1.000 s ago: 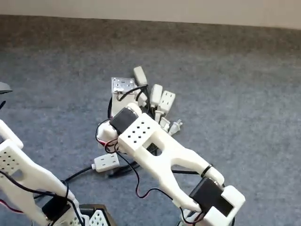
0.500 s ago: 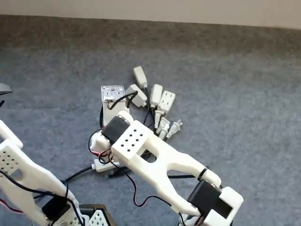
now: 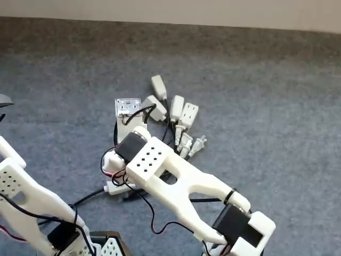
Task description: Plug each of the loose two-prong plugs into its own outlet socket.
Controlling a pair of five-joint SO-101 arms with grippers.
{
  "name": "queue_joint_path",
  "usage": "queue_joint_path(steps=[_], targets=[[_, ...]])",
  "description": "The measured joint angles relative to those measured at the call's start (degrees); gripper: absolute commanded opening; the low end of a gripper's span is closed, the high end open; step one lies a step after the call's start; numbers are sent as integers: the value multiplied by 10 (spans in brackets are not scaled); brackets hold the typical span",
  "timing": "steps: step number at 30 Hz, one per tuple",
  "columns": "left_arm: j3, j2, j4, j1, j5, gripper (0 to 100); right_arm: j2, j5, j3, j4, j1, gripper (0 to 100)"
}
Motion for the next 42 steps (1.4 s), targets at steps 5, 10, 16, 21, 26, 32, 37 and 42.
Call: queue_joint_path(steps=[5, 10, 16, 21, 26, 32, 37, 42], targets=[[0, 0, 0, 0, 0, 422, 0, 0, 11, -9, 6, 9], [0, 0, 0, 0, 0, 422, -2, 0, 55, -45, 14, 9], [0, 0, 0, -4, 0, 422, -3, 5, 64, -54, 17, 9], [0, 0, 0, -5, 0, 422, -3, 6, 67, -55, 17, 9], [0, 0, 0, -5, 0, 422, -9, 11, 86, -78, 20, 9], [0, 0, 0, -5, 0, 421, -4, 11, 152, -141, 19, 9], [0, 0, 0, -5, 0, 421, -10, 12, 177, -153, 19, 9], [0, 0, 0, -5, 0, 421, -9, 30, 185, -153, 19, 53]])
